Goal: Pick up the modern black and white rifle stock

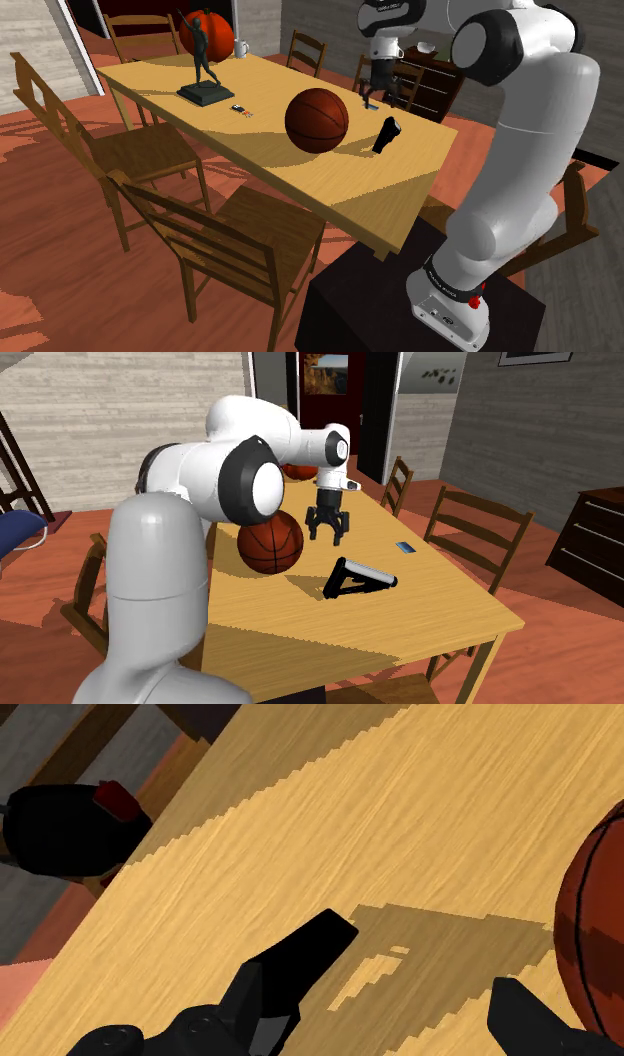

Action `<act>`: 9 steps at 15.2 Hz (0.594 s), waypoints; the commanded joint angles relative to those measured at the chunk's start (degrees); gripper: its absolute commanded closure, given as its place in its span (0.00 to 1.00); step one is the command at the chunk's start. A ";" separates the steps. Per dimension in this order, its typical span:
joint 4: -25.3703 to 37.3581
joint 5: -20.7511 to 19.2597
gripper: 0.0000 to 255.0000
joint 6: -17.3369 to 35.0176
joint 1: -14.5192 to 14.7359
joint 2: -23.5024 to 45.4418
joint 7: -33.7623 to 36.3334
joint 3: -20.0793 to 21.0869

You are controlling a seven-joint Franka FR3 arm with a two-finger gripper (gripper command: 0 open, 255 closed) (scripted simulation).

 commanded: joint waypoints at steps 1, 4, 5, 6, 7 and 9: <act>4.17 0.74 0.00 -1.56 -1.47 4.47 1.00 -0.99; 11.71 1.99 0.00 -4.83 -4.18 11.42 2.25 -2.41; 14.40 2.43 0.00 -6.04 -5.19 13.78 2.70 -2.83; 17.20 2.88 0.00 -7.31 -6.24 16.18 3.16 -3.25; 20.13 3.34 0.00 -8.66 -7.34 18.62 3.65 -3.64; 26.52 4.28 0.00 -11.65 -9.76 23.71 4.70 -4.33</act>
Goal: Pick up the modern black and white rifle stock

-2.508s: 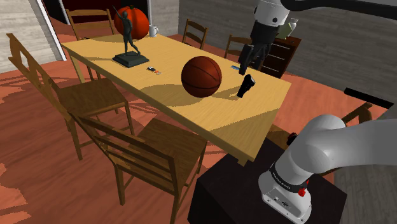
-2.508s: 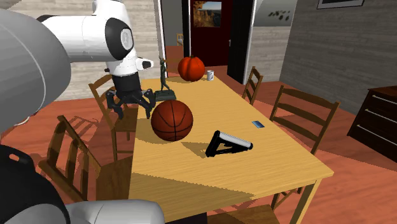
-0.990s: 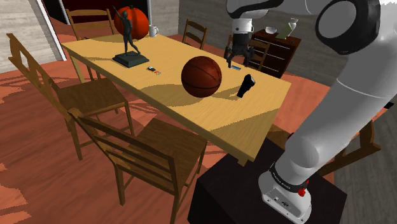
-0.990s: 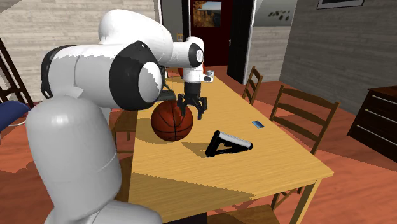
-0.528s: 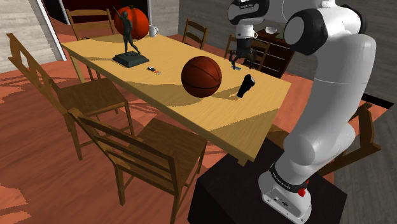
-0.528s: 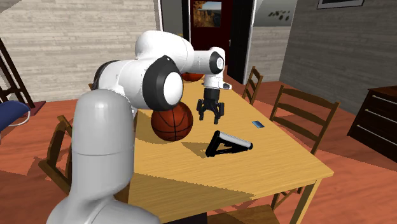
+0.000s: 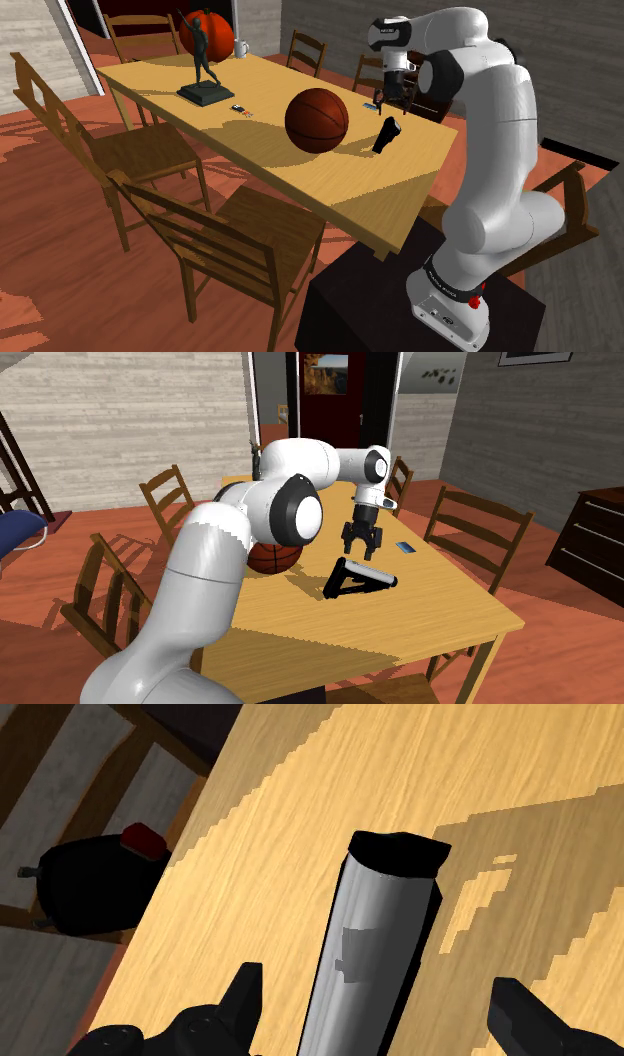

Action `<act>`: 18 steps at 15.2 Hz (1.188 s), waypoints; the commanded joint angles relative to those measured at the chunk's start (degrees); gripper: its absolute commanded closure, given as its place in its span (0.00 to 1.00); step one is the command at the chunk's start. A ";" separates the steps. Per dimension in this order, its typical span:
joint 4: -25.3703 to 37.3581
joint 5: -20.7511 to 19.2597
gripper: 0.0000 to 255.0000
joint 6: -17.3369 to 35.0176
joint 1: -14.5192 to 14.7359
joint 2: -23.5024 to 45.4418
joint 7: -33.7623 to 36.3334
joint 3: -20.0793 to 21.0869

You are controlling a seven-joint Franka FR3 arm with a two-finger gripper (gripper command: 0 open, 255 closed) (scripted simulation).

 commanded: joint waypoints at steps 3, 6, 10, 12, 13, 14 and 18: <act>6.97 1.17 0.00 -2.53 -2.80 6.32 1.33 -0.60; 4.72 1.23 0.00 -0.25 -2.57 6.38 1.40 -0.55; 2.52 1.35 0.00 2.26 -2.38 6.72 1.48 -0.47; 2.46 1.35 1.00 2.26 -2.33 6.66 1.53 -0.46; 2.49 1.36 1.00 2.24 -2.32 6.67 1.54 -0.45; 2.49 1.36 1.00 2.23 -2.32 6.67 1.54 -0.45; 2.55 1.36 1.00 2.20 -2.34 6.70 1.53 -0.45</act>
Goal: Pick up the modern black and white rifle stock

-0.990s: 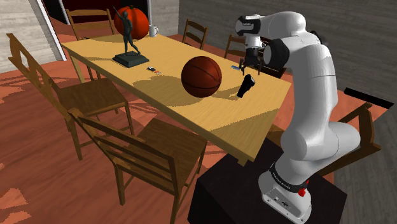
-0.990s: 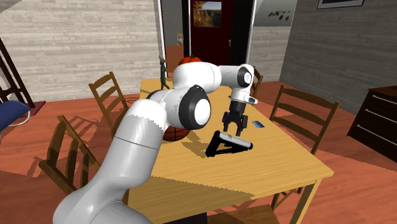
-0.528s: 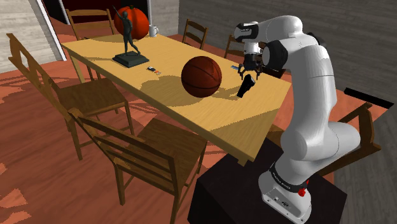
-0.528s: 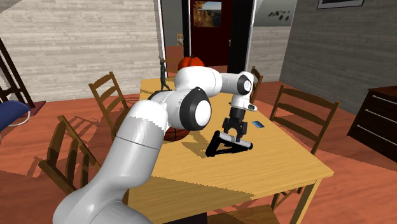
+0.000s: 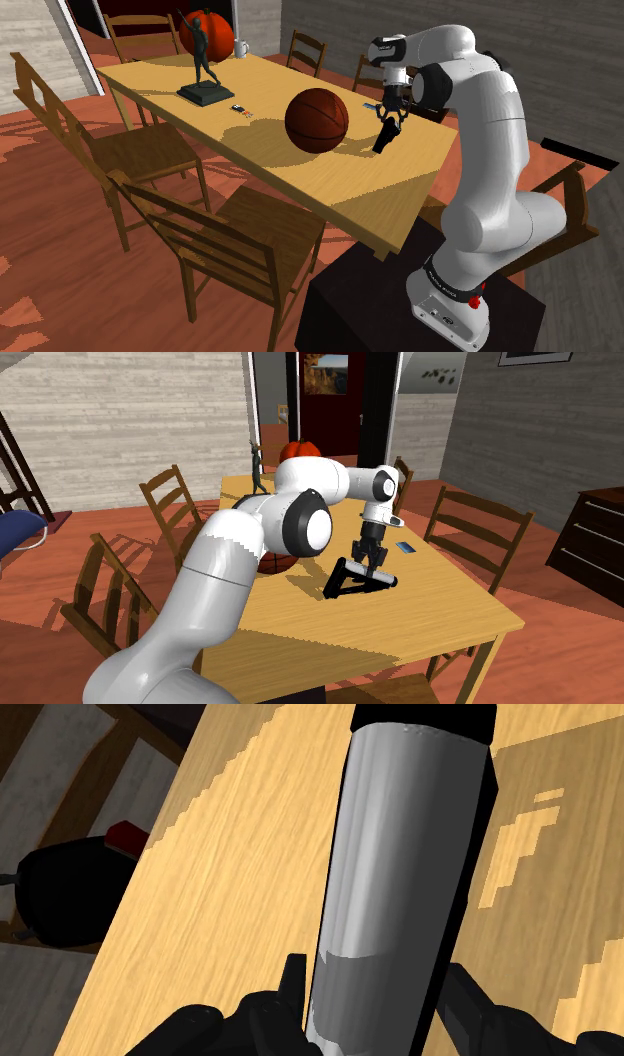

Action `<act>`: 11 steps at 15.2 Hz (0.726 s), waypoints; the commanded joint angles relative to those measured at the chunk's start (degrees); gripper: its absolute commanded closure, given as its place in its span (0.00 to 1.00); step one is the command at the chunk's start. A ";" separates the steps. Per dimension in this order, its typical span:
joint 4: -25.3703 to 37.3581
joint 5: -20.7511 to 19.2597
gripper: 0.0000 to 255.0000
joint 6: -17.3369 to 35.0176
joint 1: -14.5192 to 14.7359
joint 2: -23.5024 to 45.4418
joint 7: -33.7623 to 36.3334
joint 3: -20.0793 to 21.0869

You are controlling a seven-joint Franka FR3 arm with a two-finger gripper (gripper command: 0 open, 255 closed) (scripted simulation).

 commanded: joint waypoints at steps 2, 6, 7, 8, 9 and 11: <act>0.00 0.03 1.00 0.06 0.02 0.03 -0.02 0.03; 1.80 -0.08 1.00 -1.98 -0.18 -0.24 -0.14 -0.04; 2.48 -0.11 1.00 -2.71 -0.24 -0.30 -0.16 -0.07; 3.24 -0.13 1.00 -3.47 -0.32 -0.32 -0.19 -0.08; 3.99 -0.15 1.00 -4.23 -0.39 -0.34 -0.21 -0.10; 5.61 -0.18 1.00 -5.79 -0.57 -0.30 -0.26 -0.12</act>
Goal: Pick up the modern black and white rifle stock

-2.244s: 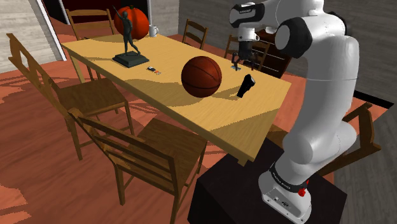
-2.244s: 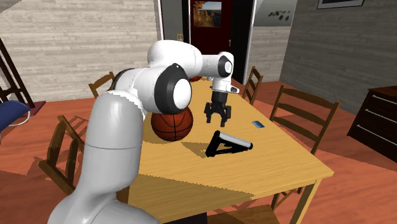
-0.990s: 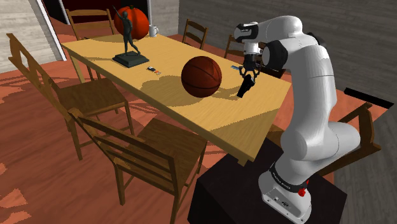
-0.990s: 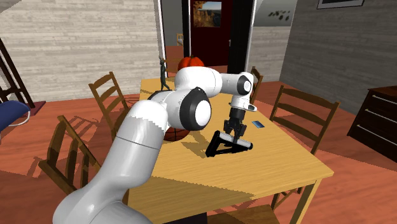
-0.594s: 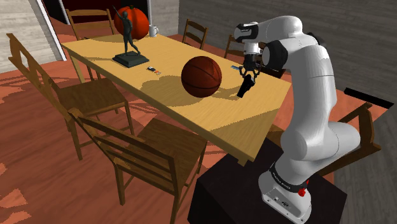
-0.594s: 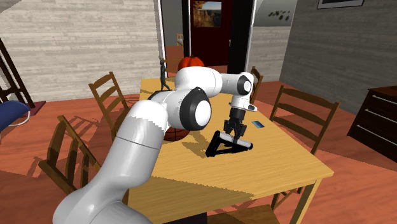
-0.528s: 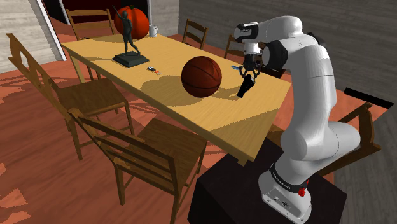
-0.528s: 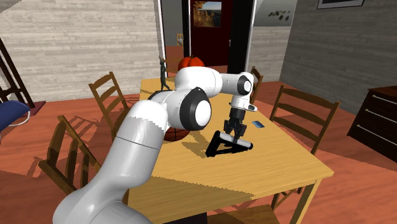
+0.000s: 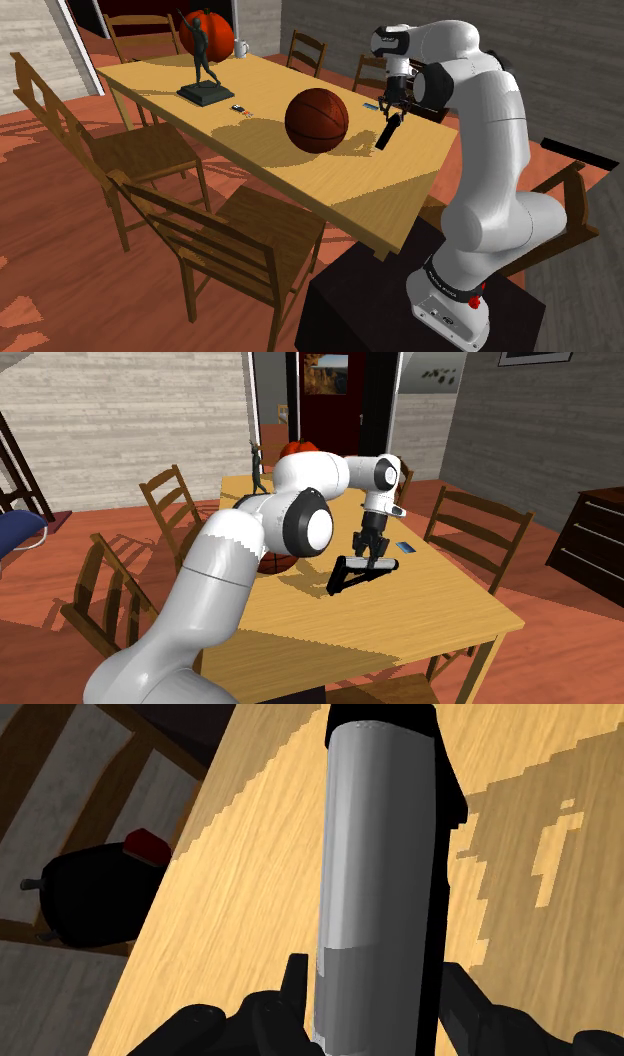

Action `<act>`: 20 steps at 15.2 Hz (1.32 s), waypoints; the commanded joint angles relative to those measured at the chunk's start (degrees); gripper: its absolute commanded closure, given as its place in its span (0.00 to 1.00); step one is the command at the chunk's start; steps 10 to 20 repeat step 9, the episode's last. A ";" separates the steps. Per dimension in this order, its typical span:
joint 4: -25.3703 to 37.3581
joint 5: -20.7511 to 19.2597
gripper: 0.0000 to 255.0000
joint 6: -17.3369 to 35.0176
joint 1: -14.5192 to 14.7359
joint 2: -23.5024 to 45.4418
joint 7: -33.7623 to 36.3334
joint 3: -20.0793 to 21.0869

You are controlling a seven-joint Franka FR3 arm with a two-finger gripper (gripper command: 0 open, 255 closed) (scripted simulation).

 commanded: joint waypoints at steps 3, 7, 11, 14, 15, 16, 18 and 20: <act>3.87 -0.01 1.00 -3.51 -0.42 0.31 -0.08 -0.02; 8.52 0.06 1.00 -7.24 -1.04 1.16 -0.19 0.00; 8.70 0.07 1.00 -7.38 -1.06 1.19 -0.19 0.00; 8.70 0.07 1.00 -7.38 -1.06 1.19 -0.19 0.00; 8.70 0.07 1.00 -7.38 -1.06 1.19 -0.19 0.00; 8.70 0.07 1.00 -7.38 -1.06 1.19 -0.19 0.00; 8.70 0.07 1.00 -7.38 -1.06 1.19 -0.19 0.00; 8.70 0.07 1.00 -7.38 -1.06 1.19 -0.19 0.00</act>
